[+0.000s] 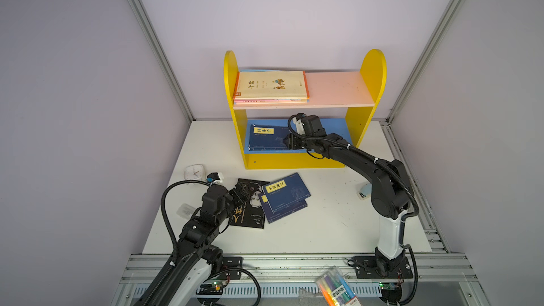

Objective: Stacking books/files
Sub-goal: Move the book to the bookshelf.

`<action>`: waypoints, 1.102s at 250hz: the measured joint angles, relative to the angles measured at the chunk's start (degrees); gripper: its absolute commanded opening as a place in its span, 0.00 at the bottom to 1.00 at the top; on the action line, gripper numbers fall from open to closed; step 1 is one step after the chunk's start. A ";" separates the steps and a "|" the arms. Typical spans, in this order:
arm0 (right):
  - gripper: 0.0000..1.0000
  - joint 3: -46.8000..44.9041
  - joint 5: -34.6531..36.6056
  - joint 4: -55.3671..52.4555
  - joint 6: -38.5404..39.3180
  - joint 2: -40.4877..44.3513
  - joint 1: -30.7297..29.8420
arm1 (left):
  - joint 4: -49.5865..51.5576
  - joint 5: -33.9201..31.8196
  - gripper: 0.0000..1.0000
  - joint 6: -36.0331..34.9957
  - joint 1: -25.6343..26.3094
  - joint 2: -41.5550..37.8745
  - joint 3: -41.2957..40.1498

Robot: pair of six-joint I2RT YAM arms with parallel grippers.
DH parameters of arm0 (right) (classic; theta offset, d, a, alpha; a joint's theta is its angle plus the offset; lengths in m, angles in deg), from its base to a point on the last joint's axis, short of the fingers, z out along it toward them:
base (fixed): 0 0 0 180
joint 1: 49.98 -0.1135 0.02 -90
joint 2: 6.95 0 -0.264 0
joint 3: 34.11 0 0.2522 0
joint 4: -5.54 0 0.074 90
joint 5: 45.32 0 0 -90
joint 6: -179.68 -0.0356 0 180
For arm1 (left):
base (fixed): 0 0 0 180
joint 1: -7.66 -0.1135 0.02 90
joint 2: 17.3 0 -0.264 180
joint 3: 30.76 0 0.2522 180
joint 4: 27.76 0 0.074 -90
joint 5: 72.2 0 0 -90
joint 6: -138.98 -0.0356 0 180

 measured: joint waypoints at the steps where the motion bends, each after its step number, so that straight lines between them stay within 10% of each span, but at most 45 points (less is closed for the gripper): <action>1: 0.57 0.11 0.00 -0.04 0.00 -0.07 0.00 | 0.00 0.00 0.84 0.00 0.00 0.00 0.00; 276: 0.59 3.48 -1.97 -3.80 2.19 -1.01 -1.99 | 1.97 0.42 0.85 0.15 -0.66 -1.36 0.24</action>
